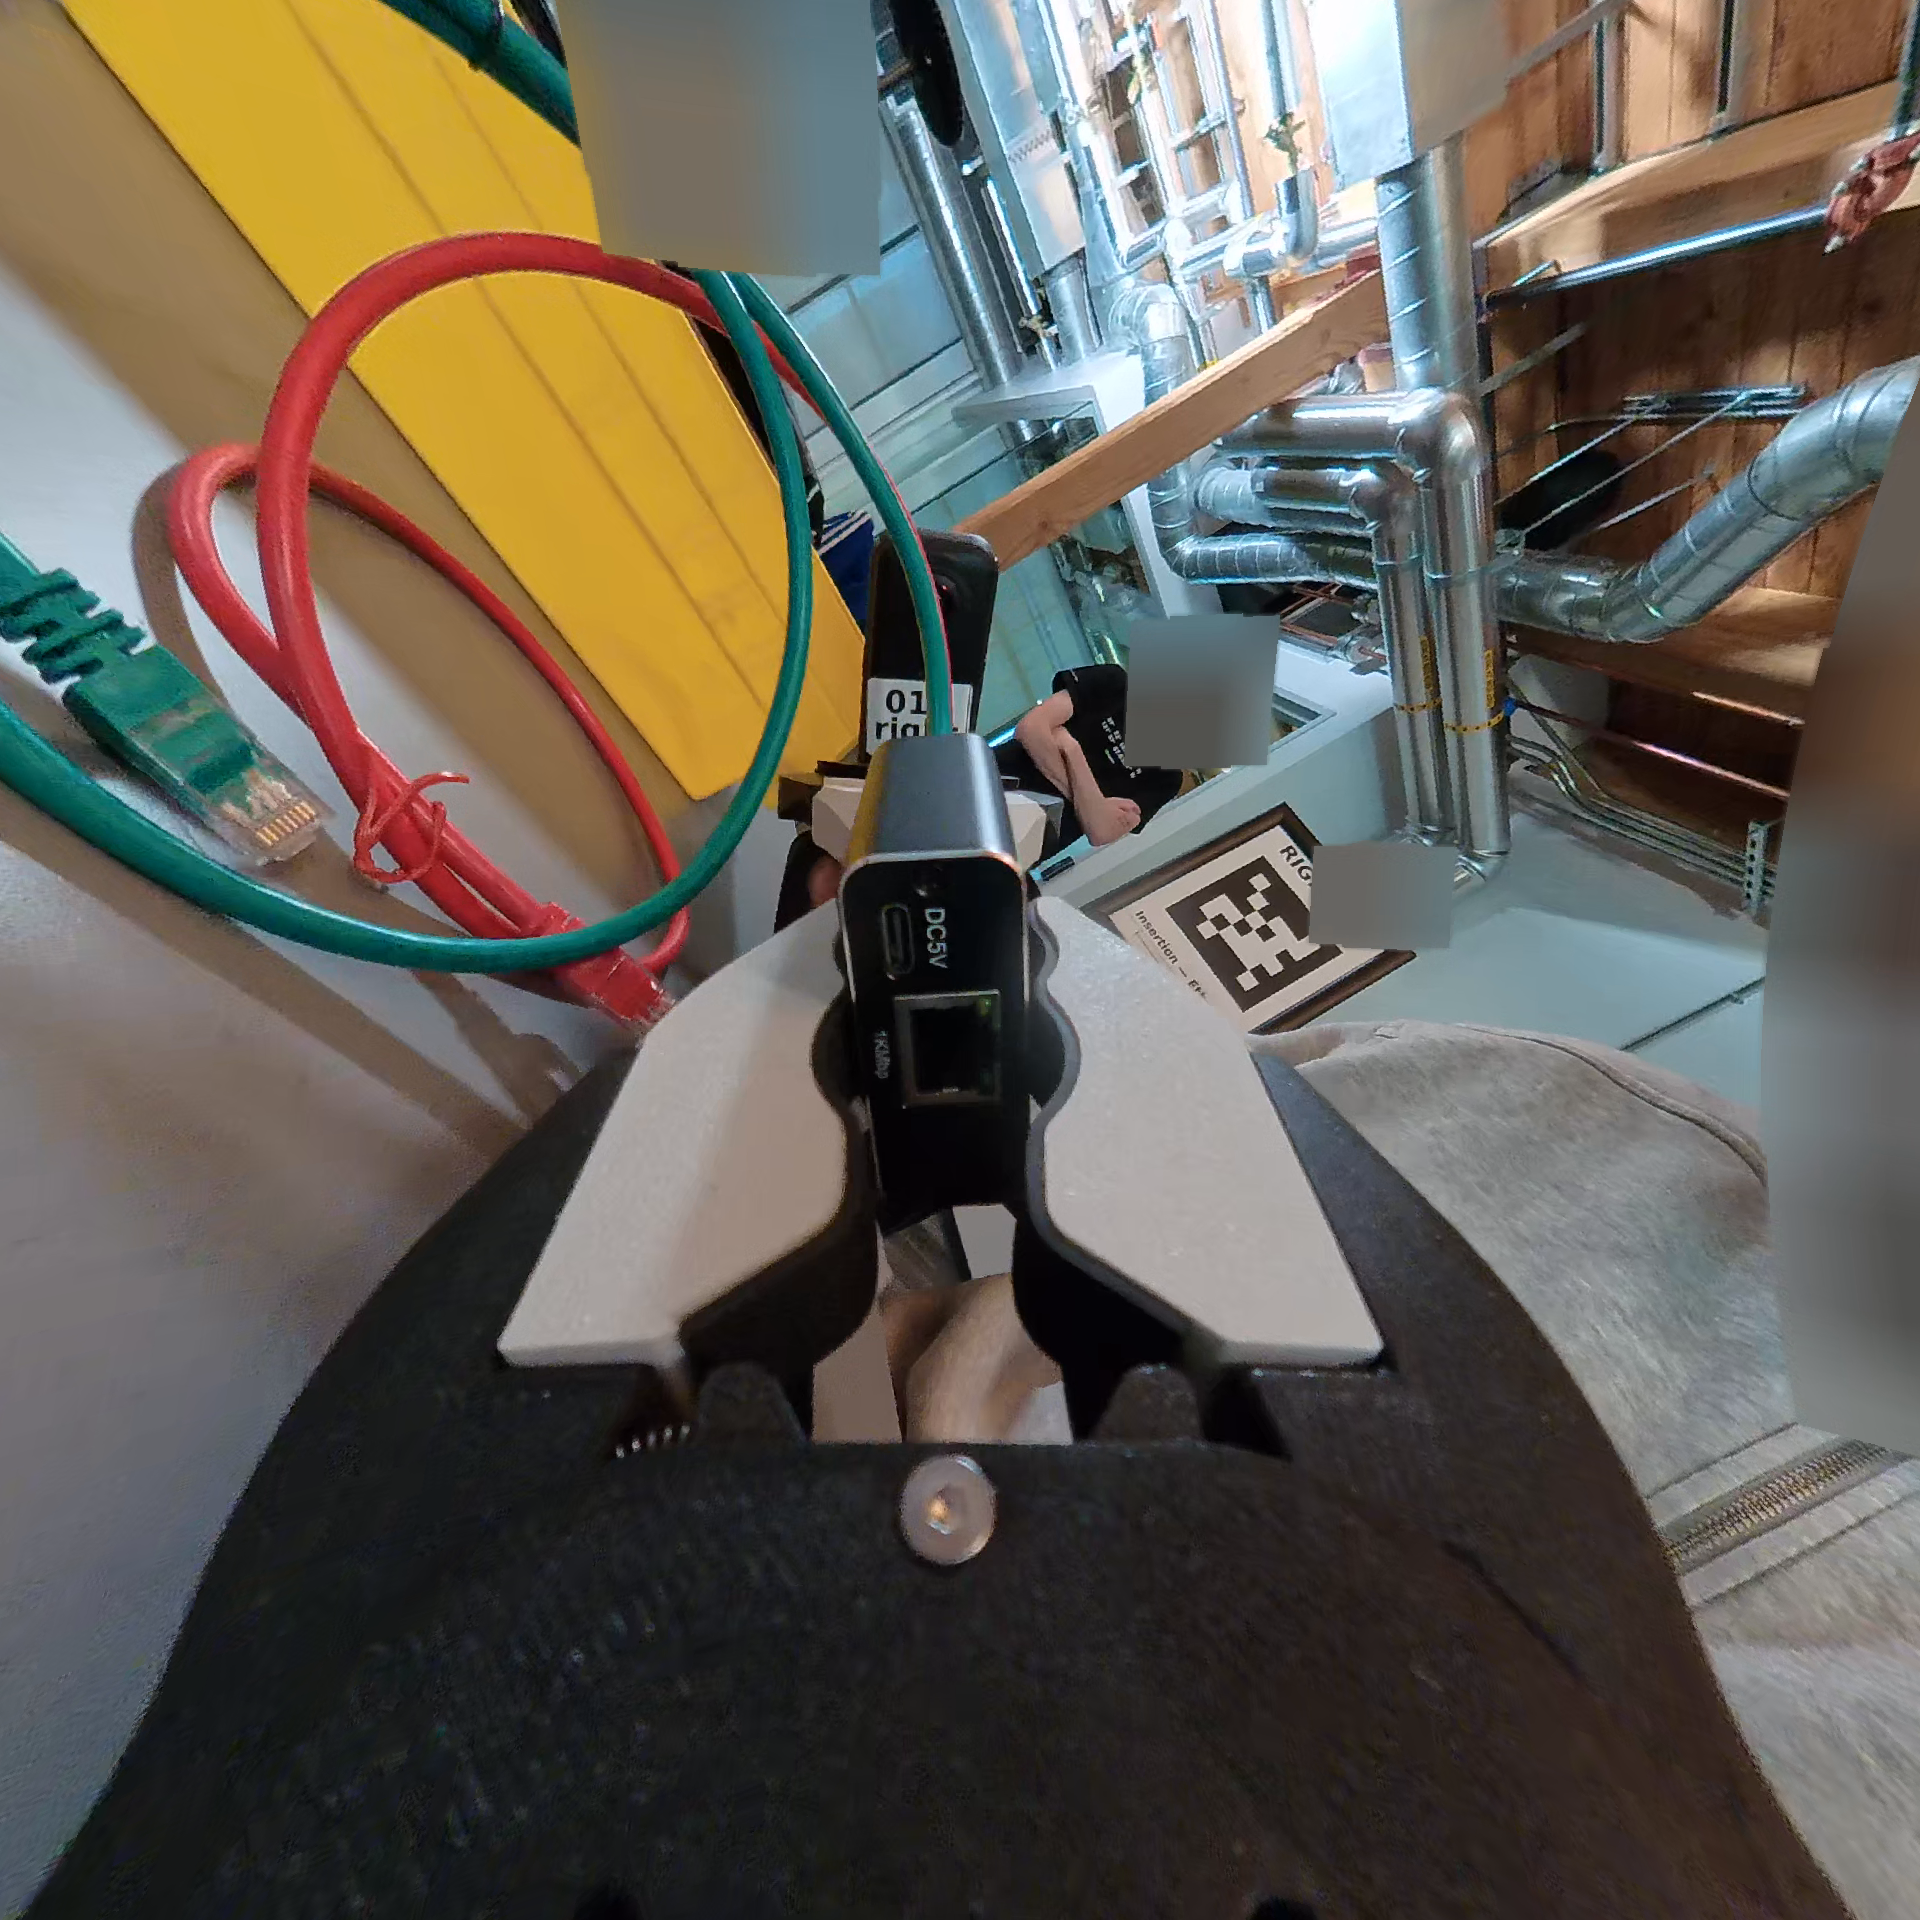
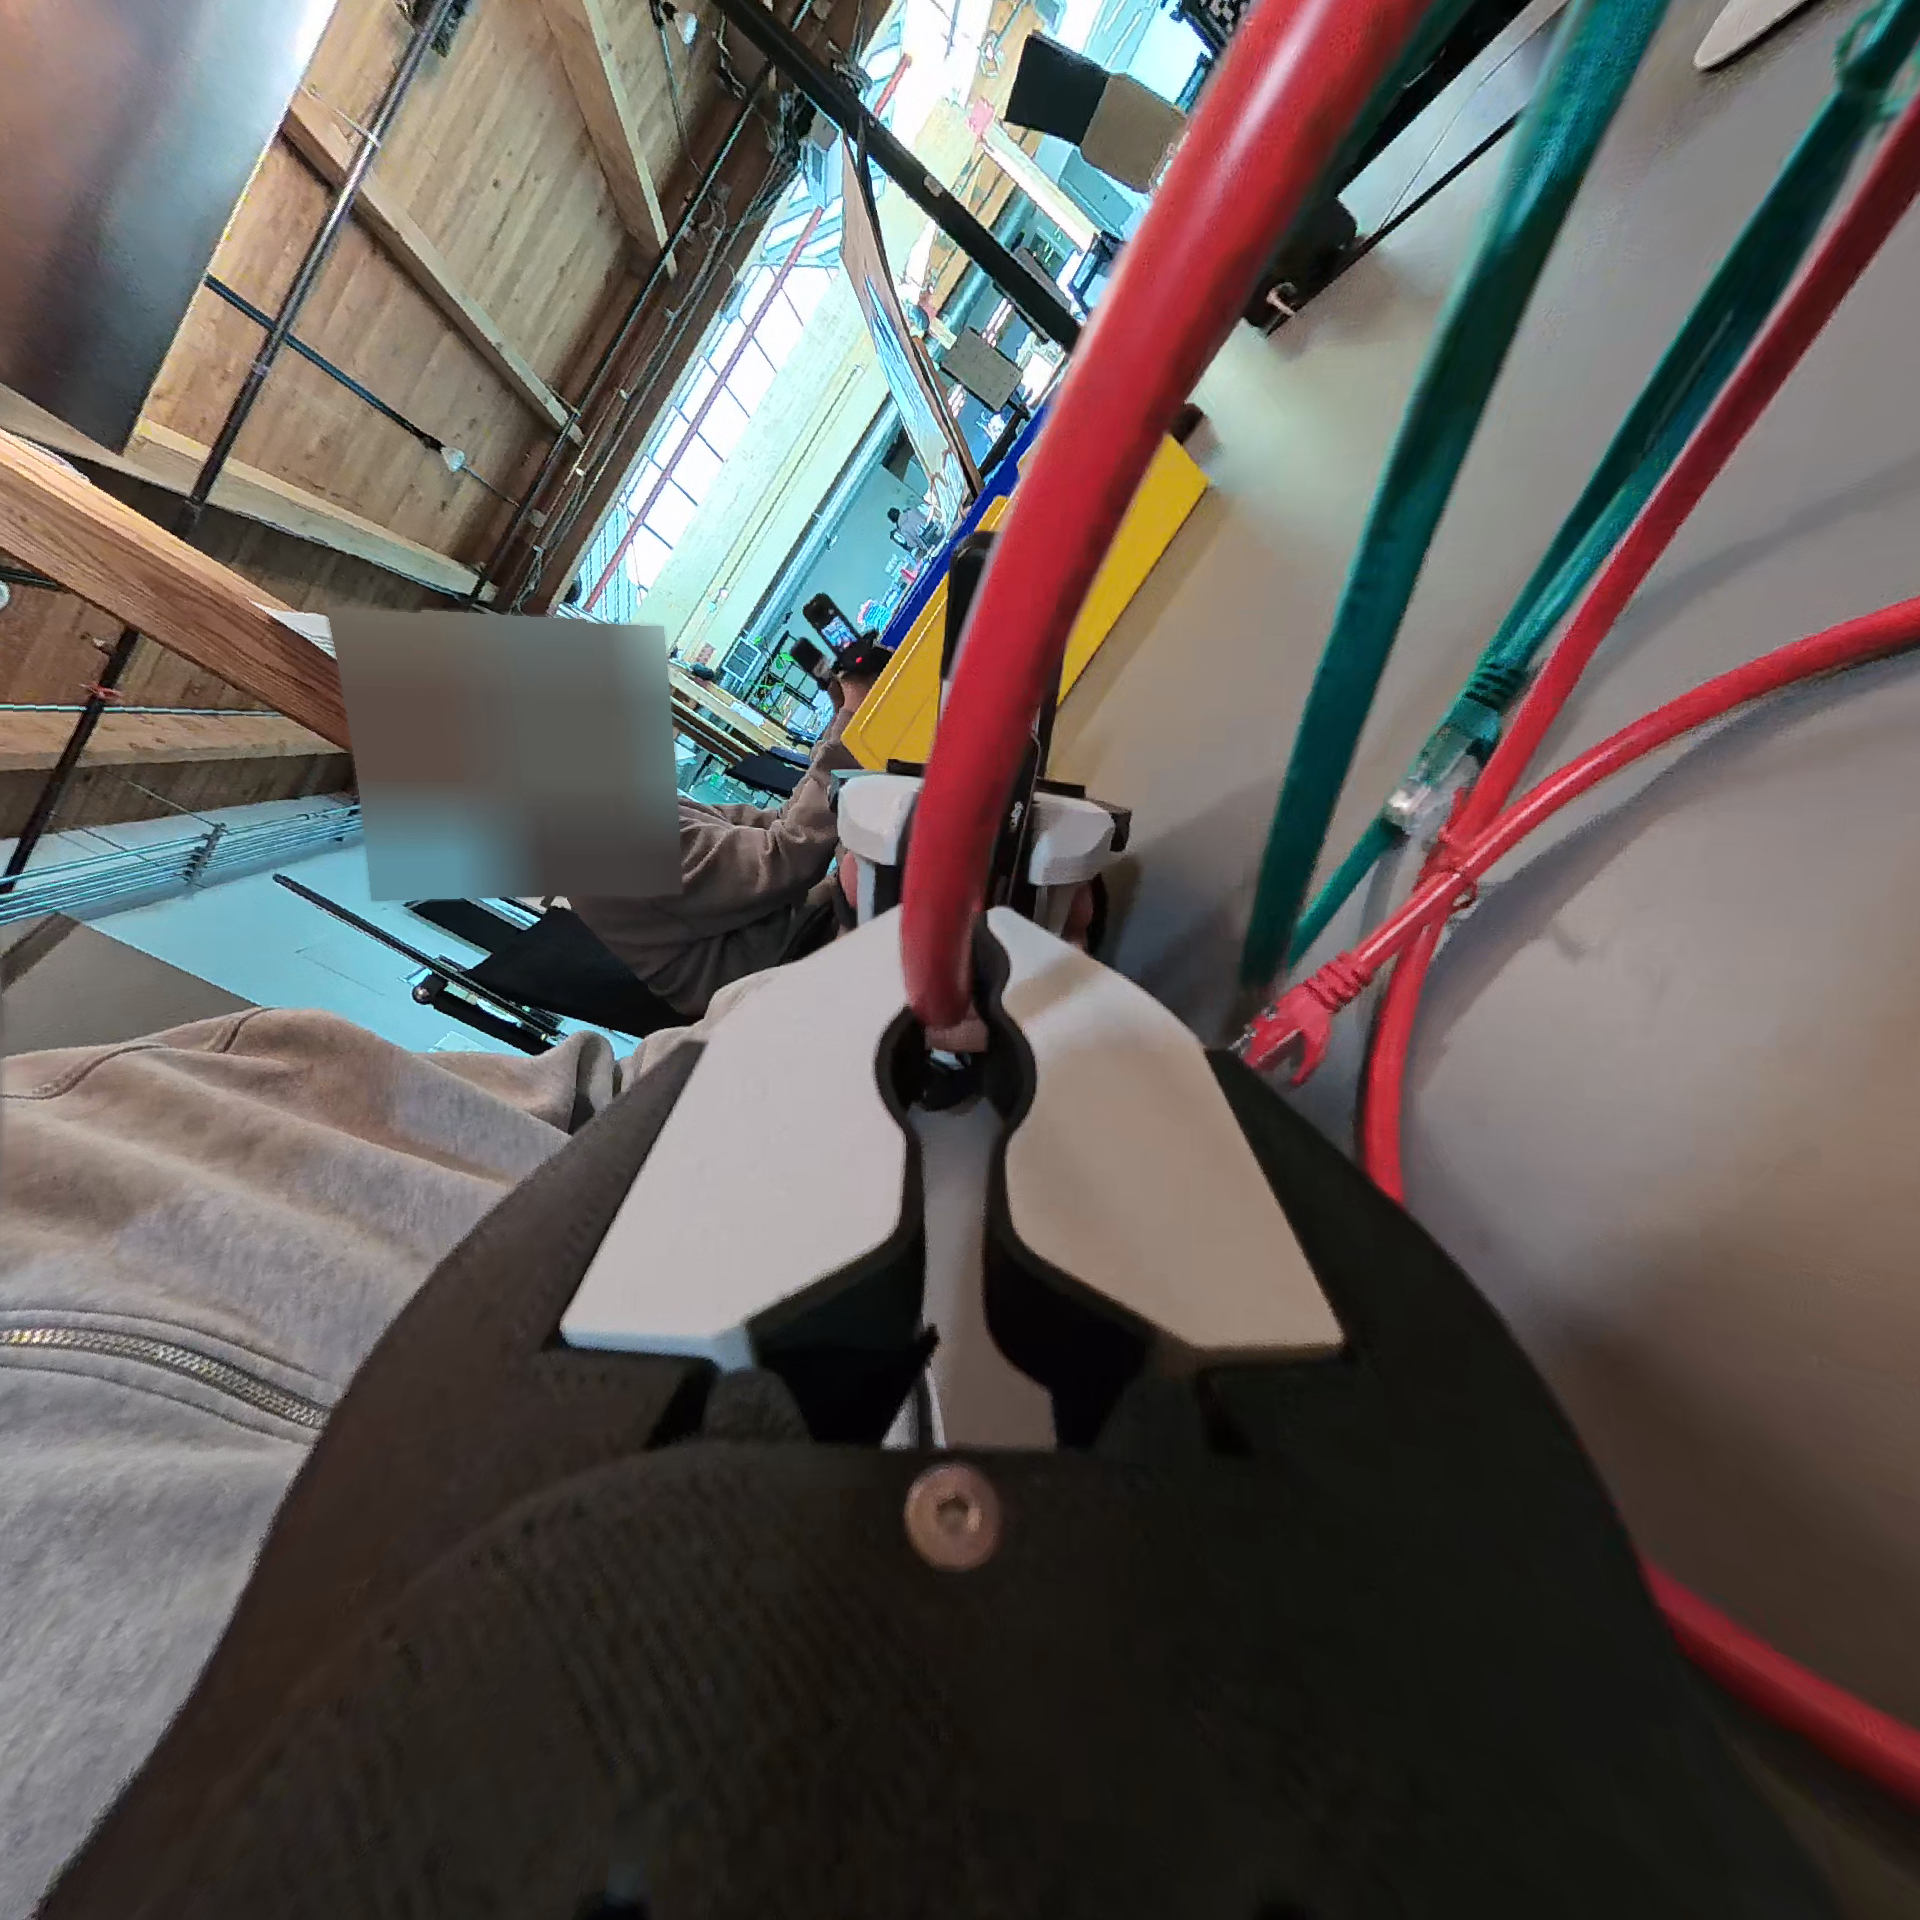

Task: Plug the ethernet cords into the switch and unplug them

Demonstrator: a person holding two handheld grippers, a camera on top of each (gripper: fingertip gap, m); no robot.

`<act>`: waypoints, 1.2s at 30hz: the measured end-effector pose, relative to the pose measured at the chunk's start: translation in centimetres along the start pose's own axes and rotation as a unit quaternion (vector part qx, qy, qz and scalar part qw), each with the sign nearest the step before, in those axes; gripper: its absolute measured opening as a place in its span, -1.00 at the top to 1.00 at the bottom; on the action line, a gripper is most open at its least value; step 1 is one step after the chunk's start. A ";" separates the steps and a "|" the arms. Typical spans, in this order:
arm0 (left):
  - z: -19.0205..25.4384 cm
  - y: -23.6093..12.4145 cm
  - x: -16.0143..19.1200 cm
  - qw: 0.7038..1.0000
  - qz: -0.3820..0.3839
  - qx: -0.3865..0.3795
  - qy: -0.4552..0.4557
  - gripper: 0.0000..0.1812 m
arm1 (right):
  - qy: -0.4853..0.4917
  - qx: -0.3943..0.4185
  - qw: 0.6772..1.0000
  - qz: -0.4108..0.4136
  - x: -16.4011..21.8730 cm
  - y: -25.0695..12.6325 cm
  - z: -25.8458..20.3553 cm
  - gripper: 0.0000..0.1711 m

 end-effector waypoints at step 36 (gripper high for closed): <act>3.8 -5.5 -0.3 0.972 0.068 -0.157 0.163 0.07 | -0.101 -0.103 0.982 -0.120 0.6 5.0 -2.8 0.92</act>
Point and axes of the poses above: each gripper's, where its closed fingertips meet, y out along the fingers, x out of its underside, z = x × y across the jaws, the point moved 8 cm from there along -y, back along the fingers, and after that the axes turned 15 degrees about x, right-handed, at the moved point
